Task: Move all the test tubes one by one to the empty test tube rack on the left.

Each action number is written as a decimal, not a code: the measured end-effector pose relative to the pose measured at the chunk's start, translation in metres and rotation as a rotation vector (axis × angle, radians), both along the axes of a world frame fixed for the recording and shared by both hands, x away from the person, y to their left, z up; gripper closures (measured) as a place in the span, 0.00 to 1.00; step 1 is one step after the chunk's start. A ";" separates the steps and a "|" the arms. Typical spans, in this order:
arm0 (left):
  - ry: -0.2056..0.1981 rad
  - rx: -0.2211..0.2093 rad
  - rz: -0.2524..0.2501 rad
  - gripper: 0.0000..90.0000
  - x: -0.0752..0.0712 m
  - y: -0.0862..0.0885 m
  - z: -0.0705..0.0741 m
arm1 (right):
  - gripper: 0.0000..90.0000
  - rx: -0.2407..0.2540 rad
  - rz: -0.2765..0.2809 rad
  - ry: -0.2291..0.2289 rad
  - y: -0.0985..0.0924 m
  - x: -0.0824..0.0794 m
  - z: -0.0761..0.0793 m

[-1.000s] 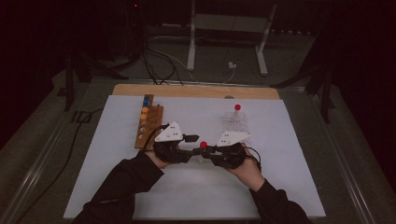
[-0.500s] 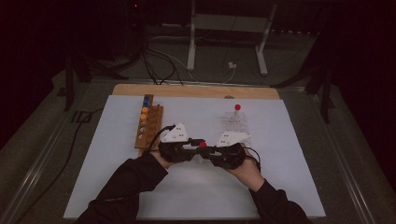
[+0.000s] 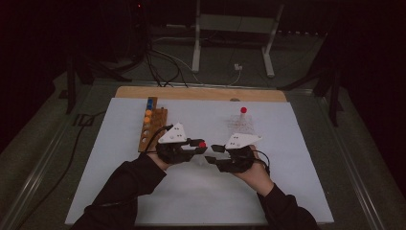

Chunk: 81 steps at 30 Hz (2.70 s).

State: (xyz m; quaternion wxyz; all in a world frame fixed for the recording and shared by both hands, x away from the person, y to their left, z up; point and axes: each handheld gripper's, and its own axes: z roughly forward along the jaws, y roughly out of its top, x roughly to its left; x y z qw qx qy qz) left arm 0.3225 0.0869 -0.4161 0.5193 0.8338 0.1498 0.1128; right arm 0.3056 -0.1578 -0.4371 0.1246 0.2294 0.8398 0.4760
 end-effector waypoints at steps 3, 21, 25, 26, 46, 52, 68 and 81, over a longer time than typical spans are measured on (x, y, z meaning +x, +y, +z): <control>-0.005 -0.005 0.021 0.80 0.001 0.008 0.006 | 0.46 0.011 -0.008 -0.008 -0.001 0.000 0.002; -0.048 -0.012 0.176 0.80 0.010 0.068 0.037 | 0.03 0.070 -0.006 0.009 -0.005 -0.001 0.008; -0.057 -0.014 0.222 0.80 0.012 0.083 0.041 | 0.03 0.073 0.001 0.014 -0.006 0.000 0.008; -0.054 -0.019 0.232 0.80 0.013 0.087 0.042 | 0.03 0.075 0.005 0.013 -0.006 0.000 0.008; -0.063 -0.018 0.412 0.80 0.035 0.141 0.047 | 0.01 0.072 0.019 0.017 -0.006 0.001 0.005; -0.050 -0.020 0.450 0.80 0.042 0.148 0.037 | 0.01 0.073 0.019 0.015 -0.007 0.001 0.006; 0.010 0.011 0.469 0.80 0.047 0.144 -0.010 | 0.01 0.073 0.015 0.017 -0.008 0.001 0.006; 0.028 0.054 0.474 0.80 0.047 0.141 -0.027 | 0.01 0.071 0.014 0.018 -0.008 0.001 0.006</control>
